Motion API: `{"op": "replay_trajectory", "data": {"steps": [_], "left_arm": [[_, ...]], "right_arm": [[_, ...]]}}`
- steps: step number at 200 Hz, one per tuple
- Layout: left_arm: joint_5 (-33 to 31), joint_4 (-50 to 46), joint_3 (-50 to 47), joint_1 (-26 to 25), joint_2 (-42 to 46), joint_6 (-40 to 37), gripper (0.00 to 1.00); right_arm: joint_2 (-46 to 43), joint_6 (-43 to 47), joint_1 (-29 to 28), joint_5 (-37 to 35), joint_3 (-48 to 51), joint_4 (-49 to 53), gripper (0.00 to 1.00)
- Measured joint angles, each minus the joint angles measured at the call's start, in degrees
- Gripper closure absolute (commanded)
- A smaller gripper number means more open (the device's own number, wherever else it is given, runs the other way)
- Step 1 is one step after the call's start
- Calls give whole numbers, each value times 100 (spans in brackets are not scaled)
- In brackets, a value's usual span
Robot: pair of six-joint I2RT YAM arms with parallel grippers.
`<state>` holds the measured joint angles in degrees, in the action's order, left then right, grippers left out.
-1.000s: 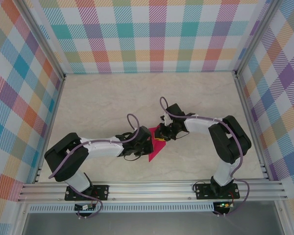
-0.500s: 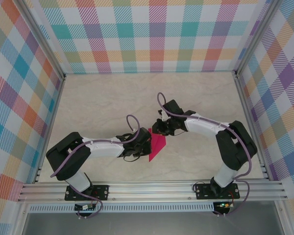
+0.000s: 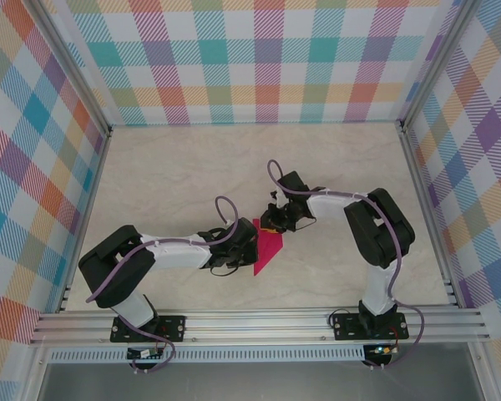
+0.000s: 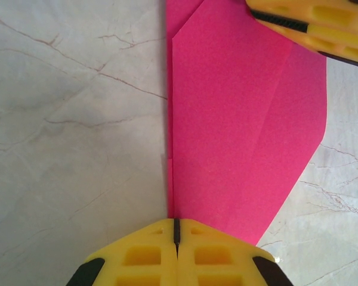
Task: Fold a paper plane with a square sheet of paper (pick it up from the middle)
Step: Fourth fold the wing at the center of the table, then turn over the paper at the center of the table.
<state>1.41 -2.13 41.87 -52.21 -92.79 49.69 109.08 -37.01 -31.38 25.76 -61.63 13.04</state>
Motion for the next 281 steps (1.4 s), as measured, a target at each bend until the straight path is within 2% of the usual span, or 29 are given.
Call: {"op": "replay_trajectory", "data": {"steps": [40,90,176,195,241,281], "left_arm": [[17,114,-61,0,-22,-7,99],[22,393,-227,-15,-22,-4,99],[20,492,-267,-52,-26,-4,99],[20,485,-260,-59,-24,-4,98],[11,367,-203,-63,61,-26,97],[-15,247,-144,-81,61,-116,97]], "right_arm": [[57,111,282,-15,-4,-13,81],[291,223,501,326,-249,146,80],[354,365,855,24,-640,398,74],[46,348,850,-2,-428,420,70],[-1325,234,791,4,380,560,59],[-1504,61,568,72,1025,588,57]]}}
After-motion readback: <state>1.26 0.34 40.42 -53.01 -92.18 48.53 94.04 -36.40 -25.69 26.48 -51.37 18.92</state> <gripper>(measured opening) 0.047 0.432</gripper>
